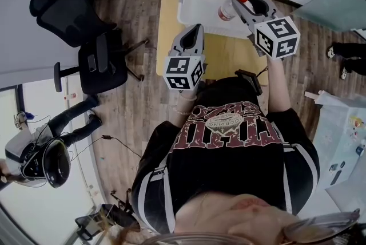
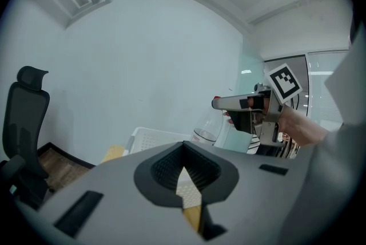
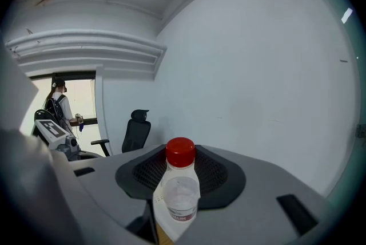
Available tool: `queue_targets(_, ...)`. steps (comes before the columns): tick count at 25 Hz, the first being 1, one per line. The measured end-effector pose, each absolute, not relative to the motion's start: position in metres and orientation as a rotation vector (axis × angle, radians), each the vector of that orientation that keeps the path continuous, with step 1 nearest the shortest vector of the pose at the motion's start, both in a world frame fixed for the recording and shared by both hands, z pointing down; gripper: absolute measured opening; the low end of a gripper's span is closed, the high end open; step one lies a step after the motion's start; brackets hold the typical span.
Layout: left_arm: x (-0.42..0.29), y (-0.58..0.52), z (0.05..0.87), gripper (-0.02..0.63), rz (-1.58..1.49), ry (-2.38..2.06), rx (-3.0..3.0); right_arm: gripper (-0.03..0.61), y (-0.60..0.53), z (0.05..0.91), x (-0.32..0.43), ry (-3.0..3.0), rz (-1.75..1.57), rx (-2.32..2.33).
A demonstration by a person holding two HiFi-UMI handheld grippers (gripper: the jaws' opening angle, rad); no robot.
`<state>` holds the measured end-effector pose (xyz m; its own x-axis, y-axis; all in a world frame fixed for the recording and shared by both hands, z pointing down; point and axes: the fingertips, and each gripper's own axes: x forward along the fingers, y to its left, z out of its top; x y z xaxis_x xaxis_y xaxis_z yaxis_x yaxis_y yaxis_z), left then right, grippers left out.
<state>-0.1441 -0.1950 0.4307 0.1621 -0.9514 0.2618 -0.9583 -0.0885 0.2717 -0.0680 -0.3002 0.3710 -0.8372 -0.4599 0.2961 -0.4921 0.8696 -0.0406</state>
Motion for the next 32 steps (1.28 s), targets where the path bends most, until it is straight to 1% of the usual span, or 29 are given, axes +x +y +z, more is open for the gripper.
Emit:
queue_targets(8, -0.152, -0.193, 0.432, 0.048, 0.016, -1.834, 2.054, 0.164, -0.272, 0.326, -0.079, -2.864, 0.095, 0.615)
queue_targets(16, -0.163, -0.187, 0.433, 0.048, 0.002, -1.863, 2.020, 0.164, -0.238, 0.299, -0.088, -2.945, 0.076, 0.475)
queue_targets(23, -0.171, -0.179, 0.433, 0.048, -0.008, -1.882, 2.000, 0.164, -0.203, 0.285, -0.097, -2.998, 0.062, 0.324)
queue_targets(32, -0.178, -0.175, 0.438, 0.048, -0.011, -1.883, 1.993, 0.164, -0.180, 0.291, -0.104, -2.999, 0.070, 0.247)
